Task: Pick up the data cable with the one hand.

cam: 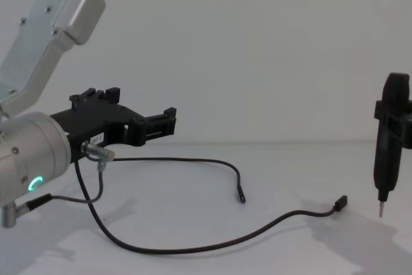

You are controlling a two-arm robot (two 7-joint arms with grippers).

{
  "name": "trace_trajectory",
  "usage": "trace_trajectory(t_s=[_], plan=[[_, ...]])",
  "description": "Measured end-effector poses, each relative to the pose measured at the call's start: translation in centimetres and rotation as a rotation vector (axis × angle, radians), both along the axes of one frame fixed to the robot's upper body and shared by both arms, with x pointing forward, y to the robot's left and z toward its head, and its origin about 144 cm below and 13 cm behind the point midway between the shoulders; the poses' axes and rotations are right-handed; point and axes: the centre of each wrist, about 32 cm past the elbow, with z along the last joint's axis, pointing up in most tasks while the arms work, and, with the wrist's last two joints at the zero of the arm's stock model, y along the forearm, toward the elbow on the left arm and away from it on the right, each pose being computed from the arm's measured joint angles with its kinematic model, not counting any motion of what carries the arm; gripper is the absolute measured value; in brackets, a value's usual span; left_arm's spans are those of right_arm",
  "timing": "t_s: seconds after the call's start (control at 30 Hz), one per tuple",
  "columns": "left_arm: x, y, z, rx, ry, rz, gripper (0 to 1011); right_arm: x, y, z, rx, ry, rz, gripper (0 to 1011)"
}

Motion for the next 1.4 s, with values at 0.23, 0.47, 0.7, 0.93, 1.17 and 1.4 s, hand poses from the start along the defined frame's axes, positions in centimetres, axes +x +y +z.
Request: trace_trajectory(t_s=[0.23,0.47,0.7,0.93,1.17,1.4], plan=[[0.00,-0.01,0.00,0.000,0.000,0.000,1001,0.00,0.00,0.00,0.000,0.000,0.000,279],[-0.01,-0.01,-0.01,0.000,0.000,-0.001,1001,0.00,0.00,-0.01,0.000,0.000,0.000,279],[-0.01,-0.01,-0.01,0.000,0.000,0.000,1001,0.00,0.00,0.00,0.000,0.000,0.000,279],[0.00,-0.01,-0.01,0.000,0.001,0.000,1001,0.00,0.00,0.00,0.000,0.000,0.000,279],[0.08,0.18,0.09,0.005,0.004,-0.017,1001,0.00,0.00,0.00,0.000,0.000,0.000,279],[0.31,0.87,0.53,0.014,0.019,-0.075,1001,0.00,0.00,0.00,0.000,0.000,0.000,279]])
